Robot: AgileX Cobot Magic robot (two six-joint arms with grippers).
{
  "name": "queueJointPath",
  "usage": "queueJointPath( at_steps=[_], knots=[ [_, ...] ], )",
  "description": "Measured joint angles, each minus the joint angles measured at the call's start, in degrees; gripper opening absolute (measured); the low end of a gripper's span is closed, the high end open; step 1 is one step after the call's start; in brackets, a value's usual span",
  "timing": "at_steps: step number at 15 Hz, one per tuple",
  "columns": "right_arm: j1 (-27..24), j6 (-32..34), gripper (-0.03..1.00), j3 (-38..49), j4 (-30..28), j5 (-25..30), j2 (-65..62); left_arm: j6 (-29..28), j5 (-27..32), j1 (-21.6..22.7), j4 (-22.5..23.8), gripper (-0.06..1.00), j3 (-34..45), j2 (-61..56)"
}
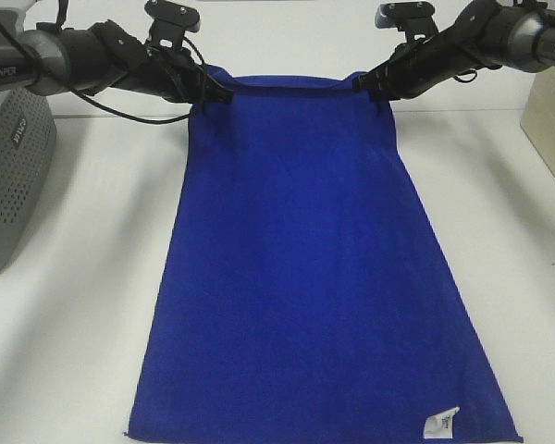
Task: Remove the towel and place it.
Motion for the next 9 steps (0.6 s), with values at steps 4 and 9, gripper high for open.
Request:
queueJointPath(
  at_steps=[4, 9],
  knots=[
    [0.0, 0.0, 0.11, 0.0, 0.86, -1.38, 0.74, 0.0, -1.6, -0.06, -0.63, 0.03, 0.0, 0.17],
    [0.0, 0.0, 0.44, 0.0, 0.92, -6.36, 1.2, 0.0, -8.14, -0.06, -0.69, 0.19, 0.0, 2.18]
  ],
)
